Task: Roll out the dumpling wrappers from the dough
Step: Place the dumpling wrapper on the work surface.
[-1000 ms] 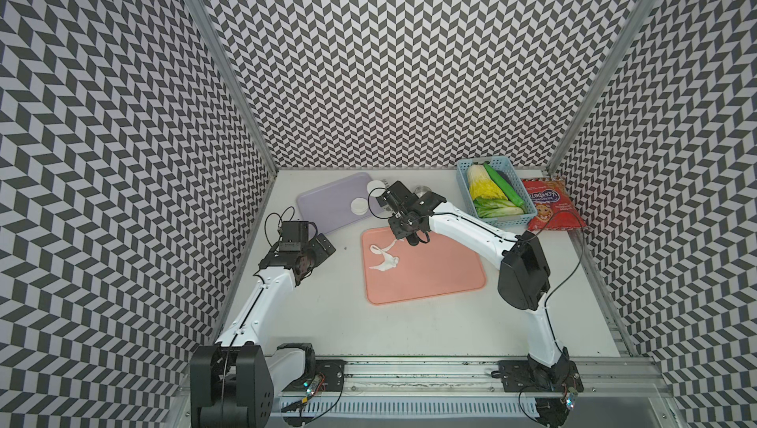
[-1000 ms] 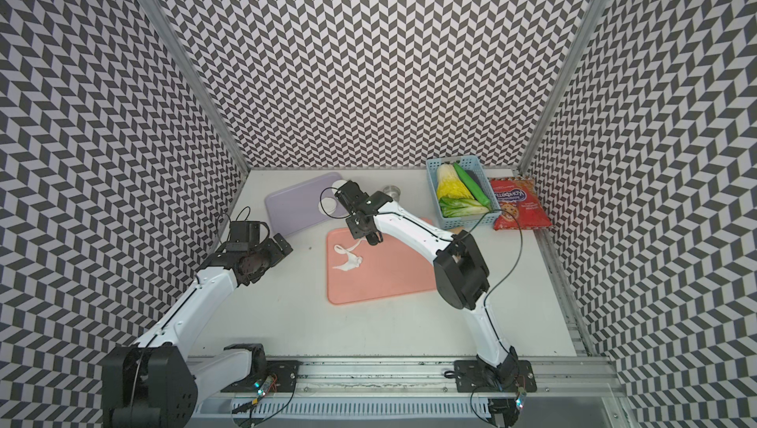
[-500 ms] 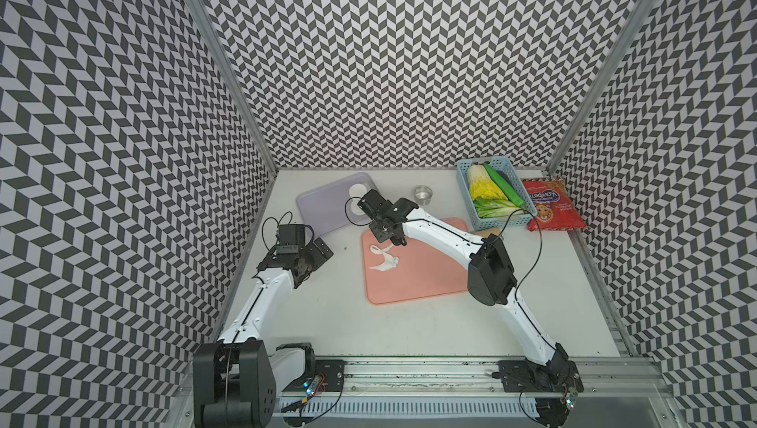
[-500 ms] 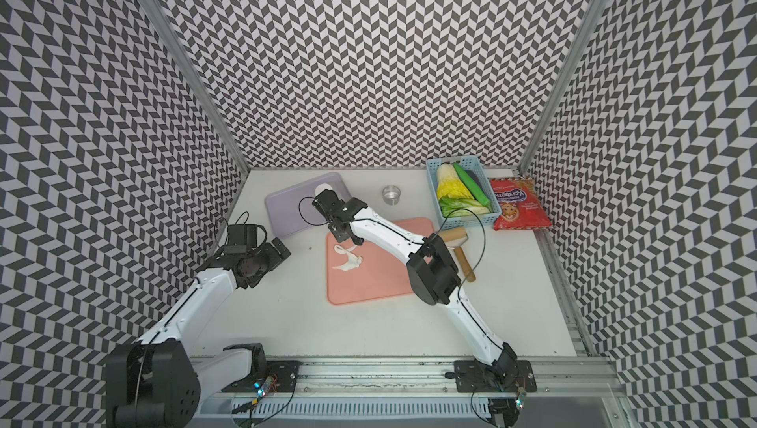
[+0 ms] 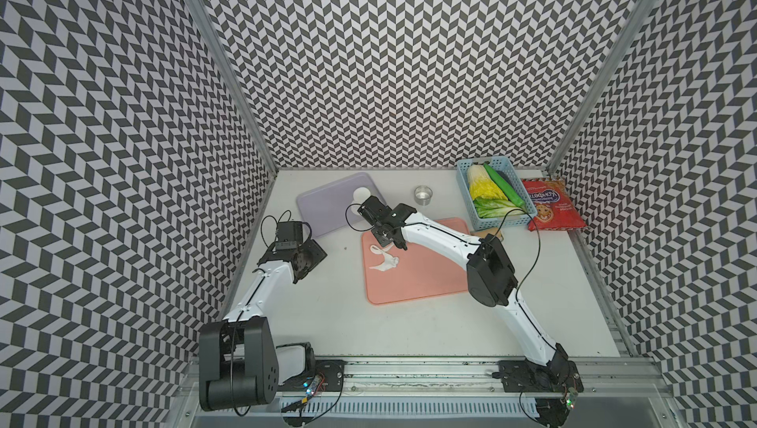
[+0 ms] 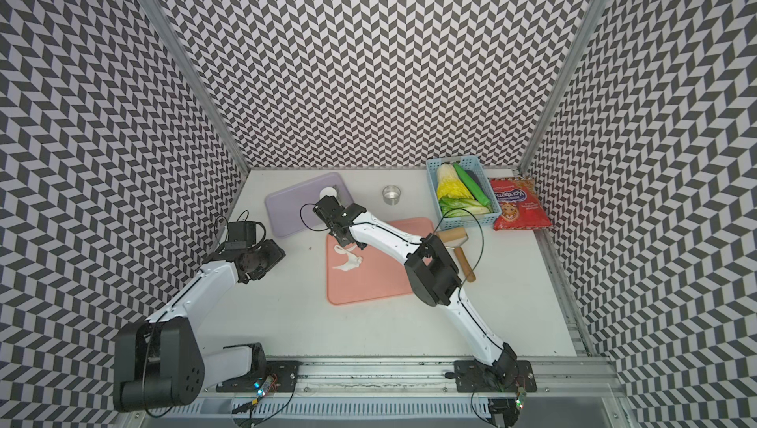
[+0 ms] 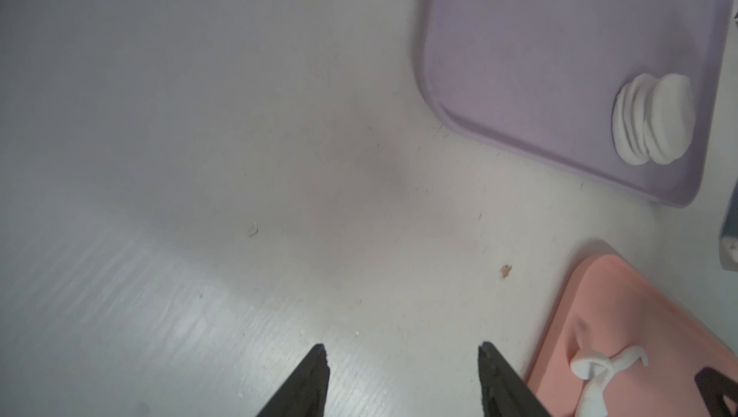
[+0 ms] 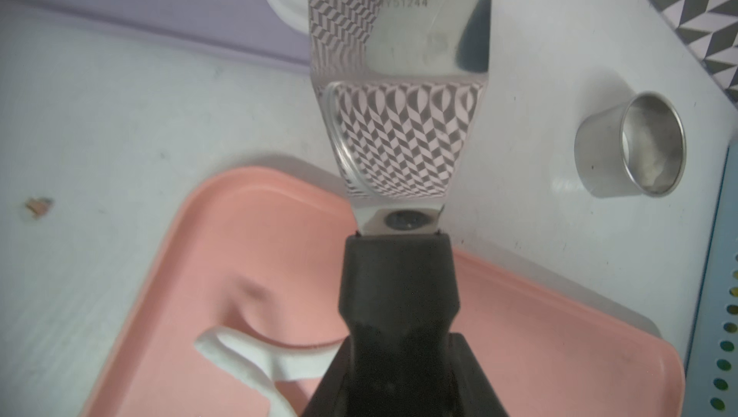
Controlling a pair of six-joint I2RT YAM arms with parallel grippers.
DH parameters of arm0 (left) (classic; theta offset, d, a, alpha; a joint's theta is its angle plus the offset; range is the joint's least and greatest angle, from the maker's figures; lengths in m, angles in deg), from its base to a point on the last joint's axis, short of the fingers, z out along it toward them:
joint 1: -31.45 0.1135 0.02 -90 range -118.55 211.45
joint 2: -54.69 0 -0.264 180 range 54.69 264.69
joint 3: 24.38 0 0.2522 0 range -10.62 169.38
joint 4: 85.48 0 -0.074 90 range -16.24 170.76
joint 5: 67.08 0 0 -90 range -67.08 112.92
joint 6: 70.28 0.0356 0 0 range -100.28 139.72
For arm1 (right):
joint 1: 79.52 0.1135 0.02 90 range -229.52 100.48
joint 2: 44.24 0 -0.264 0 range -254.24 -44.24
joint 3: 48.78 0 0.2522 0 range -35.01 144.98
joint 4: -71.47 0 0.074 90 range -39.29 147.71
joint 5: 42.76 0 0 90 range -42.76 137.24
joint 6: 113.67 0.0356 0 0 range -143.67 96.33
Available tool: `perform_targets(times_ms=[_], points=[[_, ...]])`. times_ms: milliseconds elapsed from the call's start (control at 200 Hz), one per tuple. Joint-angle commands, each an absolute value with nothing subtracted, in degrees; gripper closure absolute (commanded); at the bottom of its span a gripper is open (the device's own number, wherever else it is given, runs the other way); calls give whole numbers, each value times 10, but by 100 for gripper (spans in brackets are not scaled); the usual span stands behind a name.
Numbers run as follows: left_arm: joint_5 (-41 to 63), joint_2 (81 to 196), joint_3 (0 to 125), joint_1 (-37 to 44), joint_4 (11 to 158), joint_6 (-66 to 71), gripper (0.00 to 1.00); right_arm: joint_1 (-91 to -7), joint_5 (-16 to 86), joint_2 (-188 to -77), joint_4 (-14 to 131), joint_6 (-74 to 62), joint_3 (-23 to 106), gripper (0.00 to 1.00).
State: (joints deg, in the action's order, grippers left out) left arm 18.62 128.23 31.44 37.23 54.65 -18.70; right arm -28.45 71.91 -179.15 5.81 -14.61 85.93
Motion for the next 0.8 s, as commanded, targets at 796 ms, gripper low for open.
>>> perform_targets(times_ms=[796], points=[[233, 1618, 567, 409, 561, -168, 56, -299, 694, -1616, 175, -134, 694, 100]])
